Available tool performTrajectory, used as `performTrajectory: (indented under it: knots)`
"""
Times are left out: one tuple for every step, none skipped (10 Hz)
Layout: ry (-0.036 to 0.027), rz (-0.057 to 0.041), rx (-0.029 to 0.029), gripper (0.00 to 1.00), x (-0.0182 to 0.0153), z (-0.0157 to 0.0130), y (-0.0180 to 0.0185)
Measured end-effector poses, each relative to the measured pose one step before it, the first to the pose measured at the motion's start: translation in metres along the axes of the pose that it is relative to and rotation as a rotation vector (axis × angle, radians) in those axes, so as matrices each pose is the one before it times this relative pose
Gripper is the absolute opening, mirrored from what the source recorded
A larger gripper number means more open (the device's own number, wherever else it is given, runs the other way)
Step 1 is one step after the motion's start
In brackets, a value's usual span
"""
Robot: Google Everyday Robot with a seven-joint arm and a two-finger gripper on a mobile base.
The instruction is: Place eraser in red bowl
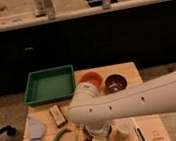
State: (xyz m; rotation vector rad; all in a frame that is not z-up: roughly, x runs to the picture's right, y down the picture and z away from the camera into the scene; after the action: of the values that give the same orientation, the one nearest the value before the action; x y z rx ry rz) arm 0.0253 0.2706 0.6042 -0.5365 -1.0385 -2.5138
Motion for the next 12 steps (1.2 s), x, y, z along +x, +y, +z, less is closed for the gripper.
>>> performTrajectory:
  knots:
    - [0.01570,-0.00886,0.00796,0.80,0.00767,-0.00501,-0.00489]
    - [0.01781,-0.00265,0.01273,0.80,0.00598,-0.00538,-0.00436]
    - [0.01676,0.00056,0.01105,0.80,0.00514,-0.00479,-0.00325]
    - [0.01445,-0.00063,0.01022,0.80,0.00594,-0.00361,-0.00290]
    - [0.01537,0.00108,0.01521,0.80,0.00837,-0.00364,-0.00382]
    - [0.01665,0.00614,0.02211,0.80,0.01380,-0.00363,-0.00638]
    - [0.01392,0.00782,0.02051,0.80,0.01257,-0.00246,-0.00586]
    - [0.01563,0.01864,0.02836,0.80,0.01304,-0.00125,-0.00603]
    - [0.01091,0.02636,0.02951,0.80,0.00889,-0.00001,-0.00353]
    - [0.01251,0.02063,0.02352,0.80,0.00780,0.00008,-0.00323]
    - [0.00806,0.01992,0.01468,0.80,0.00504,0.00018,-0.00162]
    - [0.01371,0.02555,0.01800,0.80,0.00934,-0.00023,-0.00323]
